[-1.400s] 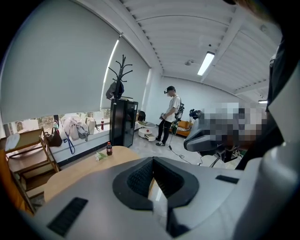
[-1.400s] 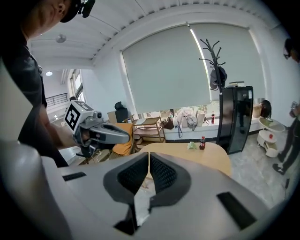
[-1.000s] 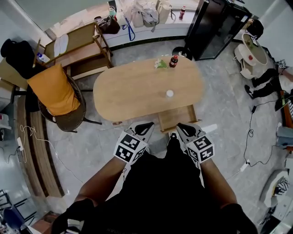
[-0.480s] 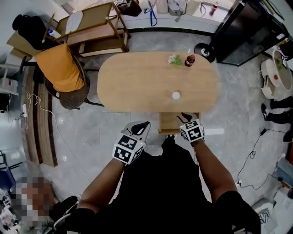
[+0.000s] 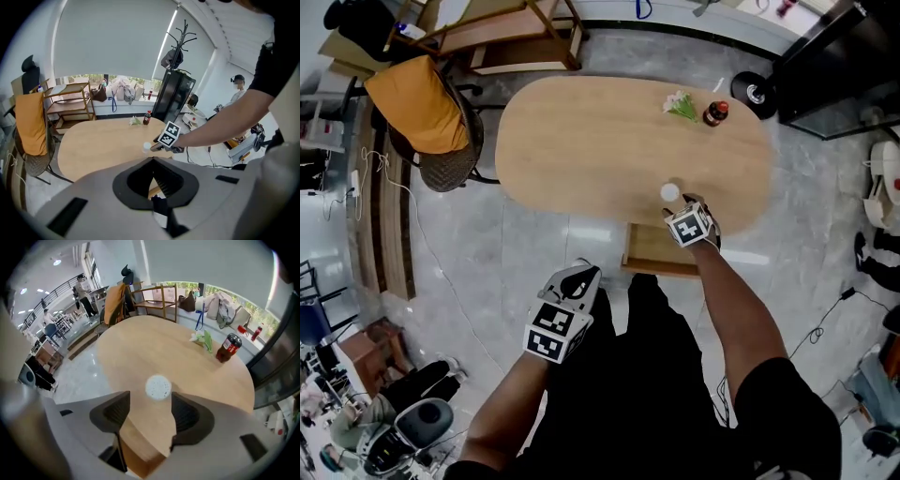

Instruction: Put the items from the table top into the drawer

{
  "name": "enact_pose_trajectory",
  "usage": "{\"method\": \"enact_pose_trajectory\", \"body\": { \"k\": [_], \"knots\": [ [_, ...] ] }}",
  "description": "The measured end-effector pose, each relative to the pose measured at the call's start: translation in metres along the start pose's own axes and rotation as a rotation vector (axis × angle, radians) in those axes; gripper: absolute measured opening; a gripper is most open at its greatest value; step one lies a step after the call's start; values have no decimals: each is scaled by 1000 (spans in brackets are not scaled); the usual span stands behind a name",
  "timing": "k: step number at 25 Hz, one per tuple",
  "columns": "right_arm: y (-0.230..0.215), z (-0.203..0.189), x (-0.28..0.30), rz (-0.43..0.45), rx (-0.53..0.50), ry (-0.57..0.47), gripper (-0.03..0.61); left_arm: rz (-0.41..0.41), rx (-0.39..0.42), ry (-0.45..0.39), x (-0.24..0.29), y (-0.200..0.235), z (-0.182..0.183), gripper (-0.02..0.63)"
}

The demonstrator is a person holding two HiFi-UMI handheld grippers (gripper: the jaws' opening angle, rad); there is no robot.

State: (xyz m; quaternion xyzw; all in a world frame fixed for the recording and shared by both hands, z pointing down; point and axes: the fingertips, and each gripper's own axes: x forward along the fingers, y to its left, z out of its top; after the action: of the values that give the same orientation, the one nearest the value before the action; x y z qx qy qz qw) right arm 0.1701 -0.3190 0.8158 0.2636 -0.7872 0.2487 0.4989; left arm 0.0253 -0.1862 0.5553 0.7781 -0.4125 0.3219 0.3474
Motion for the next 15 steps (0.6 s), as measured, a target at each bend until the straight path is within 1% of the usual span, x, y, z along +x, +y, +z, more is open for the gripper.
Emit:
{"method": "enact_pose_trajectory", "body": {
  "k": [3, 9, 13, 15],
  "knots": [
    [-11, 5, 26, -5, -45, 10, 268, 3, -27, 11, 14, -4, -7, 2],
    [-15, 6, 57, 5, -99, 30, 284, -4, -43, 12, 31, -9, -11, 2],
    [-17, 2, 68, -14, -118, 74, 281, -6, -47, 22, 32, -9, -15, 2],
    [-14, 2, 67, -14, -131, 72, 265, -10, -46, 30, 32, -8, -18, 2]
  ]
}}
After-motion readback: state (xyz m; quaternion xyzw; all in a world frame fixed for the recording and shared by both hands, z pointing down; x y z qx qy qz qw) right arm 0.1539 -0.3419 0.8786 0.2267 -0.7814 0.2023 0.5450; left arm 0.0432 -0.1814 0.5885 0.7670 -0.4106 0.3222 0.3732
